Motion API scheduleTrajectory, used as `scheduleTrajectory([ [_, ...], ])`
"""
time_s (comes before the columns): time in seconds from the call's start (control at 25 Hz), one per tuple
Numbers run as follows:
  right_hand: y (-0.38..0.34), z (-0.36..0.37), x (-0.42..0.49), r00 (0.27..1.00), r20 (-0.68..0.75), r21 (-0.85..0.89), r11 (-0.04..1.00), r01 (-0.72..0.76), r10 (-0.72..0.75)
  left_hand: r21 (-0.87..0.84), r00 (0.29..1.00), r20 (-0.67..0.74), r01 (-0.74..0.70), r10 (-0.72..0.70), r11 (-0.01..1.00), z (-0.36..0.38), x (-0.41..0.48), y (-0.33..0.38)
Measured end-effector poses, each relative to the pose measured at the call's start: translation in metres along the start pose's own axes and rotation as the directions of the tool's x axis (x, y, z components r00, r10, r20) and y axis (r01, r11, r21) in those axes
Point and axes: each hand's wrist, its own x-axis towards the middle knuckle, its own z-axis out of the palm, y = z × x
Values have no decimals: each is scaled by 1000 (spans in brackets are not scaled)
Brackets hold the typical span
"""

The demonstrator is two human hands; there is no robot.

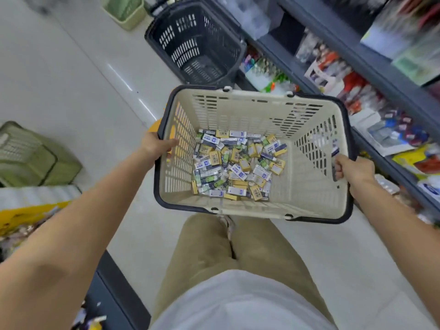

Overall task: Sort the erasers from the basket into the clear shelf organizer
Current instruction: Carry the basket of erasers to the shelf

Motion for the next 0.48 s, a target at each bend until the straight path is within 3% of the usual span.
scheduleTrajectory([
  [0.48,-179,119,96,1000,-24,118,993,1,2,99,999,-23,-29,31,995,-52,194,173],
])
